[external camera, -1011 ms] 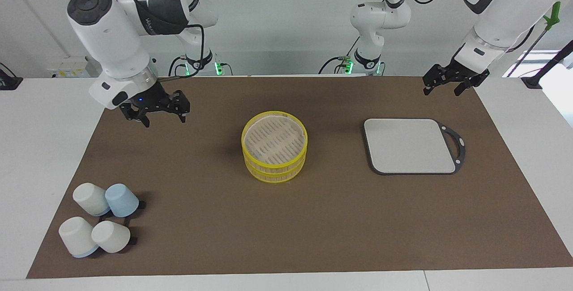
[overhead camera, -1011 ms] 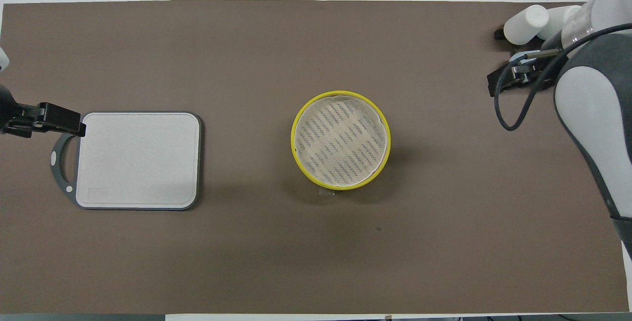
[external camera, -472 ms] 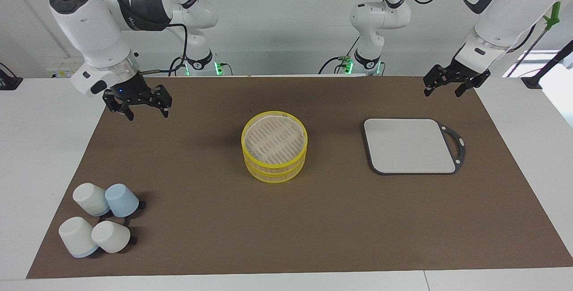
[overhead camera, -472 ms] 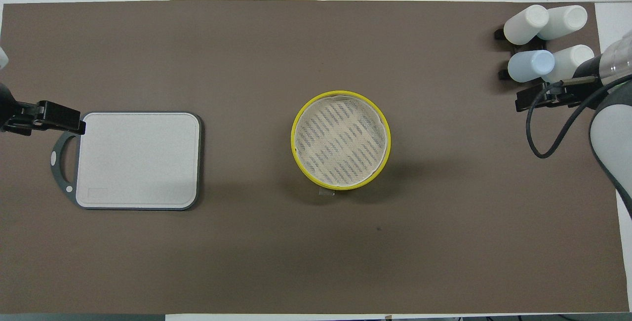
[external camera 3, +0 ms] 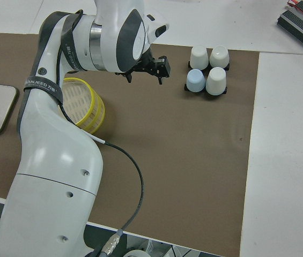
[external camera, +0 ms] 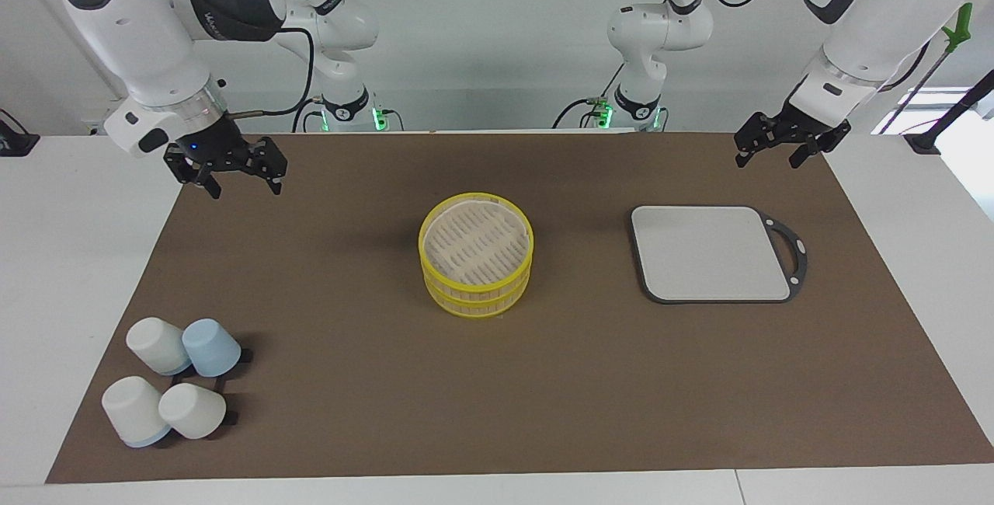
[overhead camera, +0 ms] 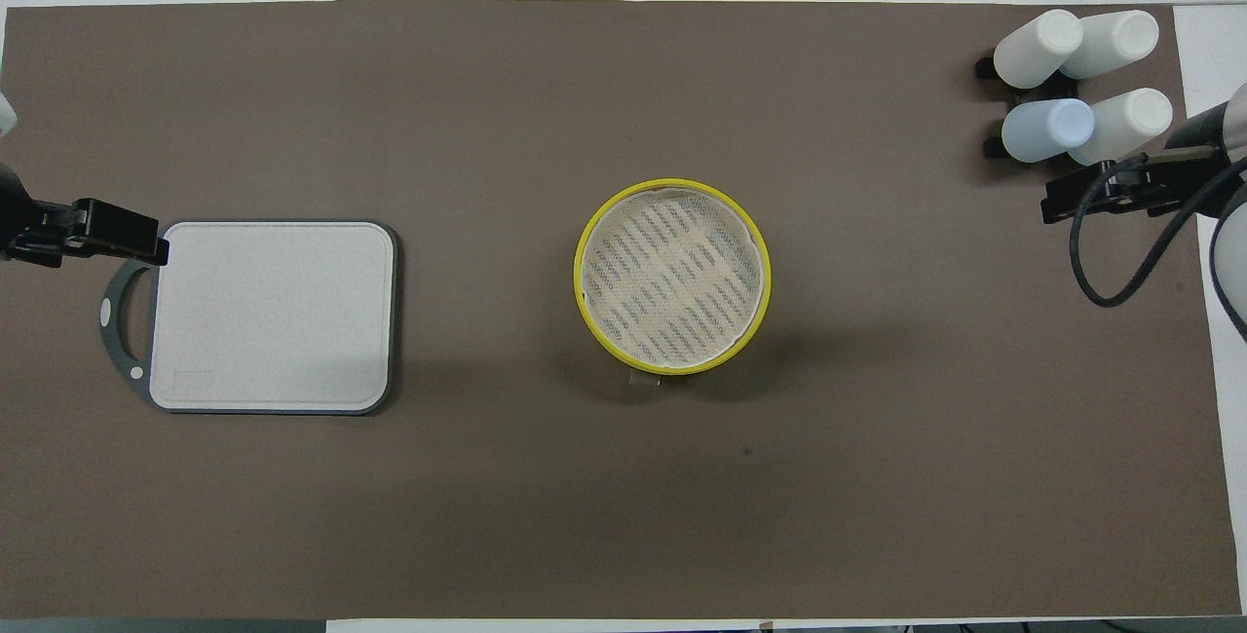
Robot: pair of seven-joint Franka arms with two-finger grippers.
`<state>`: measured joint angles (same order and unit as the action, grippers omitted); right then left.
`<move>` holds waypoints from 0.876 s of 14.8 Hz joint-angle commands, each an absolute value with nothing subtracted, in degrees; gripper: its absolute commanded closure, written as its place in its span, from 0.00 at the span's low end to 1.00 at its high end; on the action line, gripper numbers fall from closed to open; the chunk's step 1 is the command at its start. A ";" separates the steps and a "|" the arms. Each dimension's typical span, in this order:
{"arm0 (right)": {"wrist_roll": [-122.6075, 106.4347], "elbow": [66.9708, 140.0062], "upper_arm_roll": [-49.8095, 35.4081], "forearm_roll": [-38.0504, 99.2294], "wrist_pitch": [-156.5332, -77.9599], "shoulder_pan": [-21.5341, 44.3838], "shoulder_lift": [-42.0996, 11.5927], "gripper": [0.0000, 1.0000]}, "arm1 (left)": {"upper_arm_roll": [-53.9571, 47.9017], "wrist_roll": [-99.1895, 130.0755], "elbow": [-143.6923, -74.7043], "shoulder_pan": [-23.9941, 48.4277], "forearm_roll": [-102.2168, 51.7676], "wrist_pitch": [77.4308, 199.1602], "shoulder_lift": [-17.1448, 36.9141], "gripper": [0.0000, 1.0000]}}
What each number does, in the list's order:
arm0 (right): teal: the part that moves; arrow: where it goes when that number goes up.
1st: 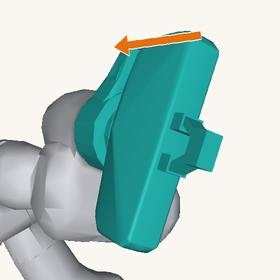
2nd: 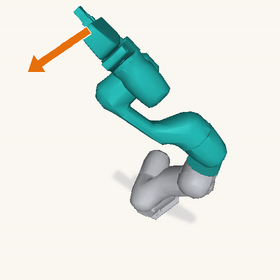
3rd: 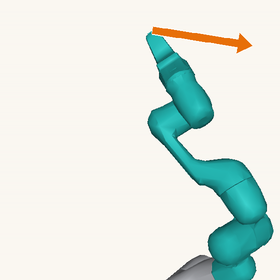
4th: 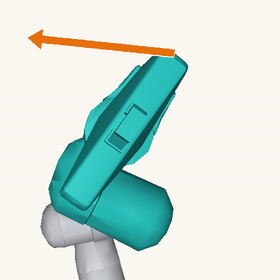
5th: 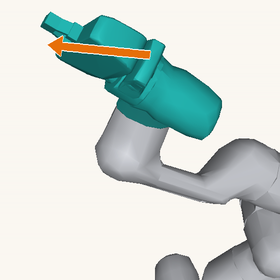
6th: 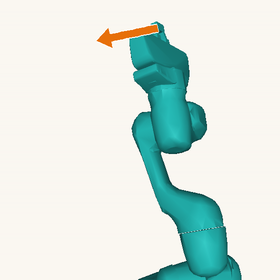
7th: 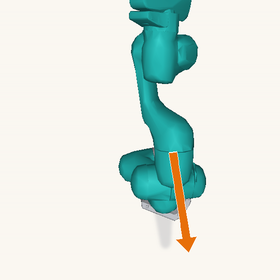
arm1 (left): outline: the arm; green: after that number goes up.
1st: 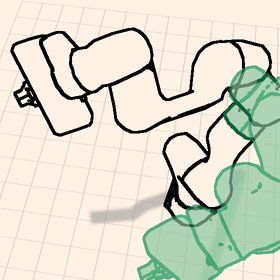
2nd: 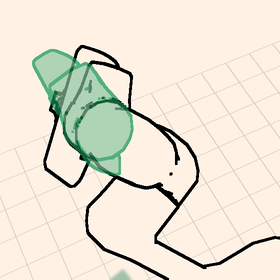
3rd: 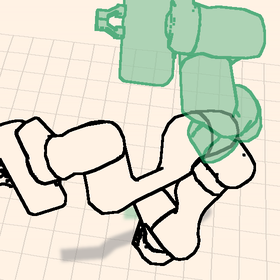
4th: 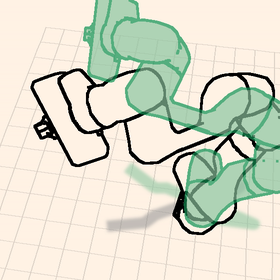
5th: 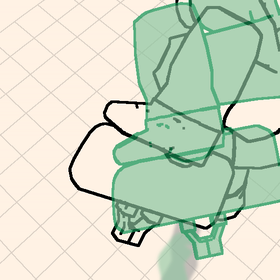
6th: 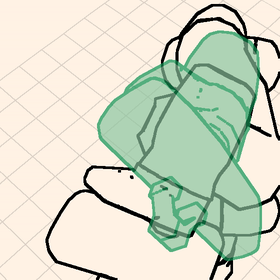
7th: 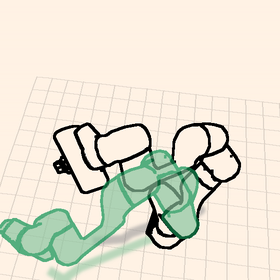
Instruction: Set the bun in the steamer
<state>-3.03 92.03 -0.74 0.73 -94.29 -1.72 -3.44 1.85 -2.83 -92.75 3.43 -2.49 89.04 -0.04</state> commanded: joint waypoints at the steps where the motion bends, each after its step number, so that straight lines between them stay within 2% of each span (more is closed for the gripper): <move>1: -4.57 90.61 -1.49 0.26 -92.73 -3.60 -4.66 0.00 | 1.76 -3.52 -94.13 3.25 -1.32 89.39 -0.97 0.00; 13: -4.39 90.88 -1.58 -1.50 -92.11 -3.69 -4.57 0.00 | 1.76 -3.52 -94.13 3.25 -1.32 89.38 -0.97 0.00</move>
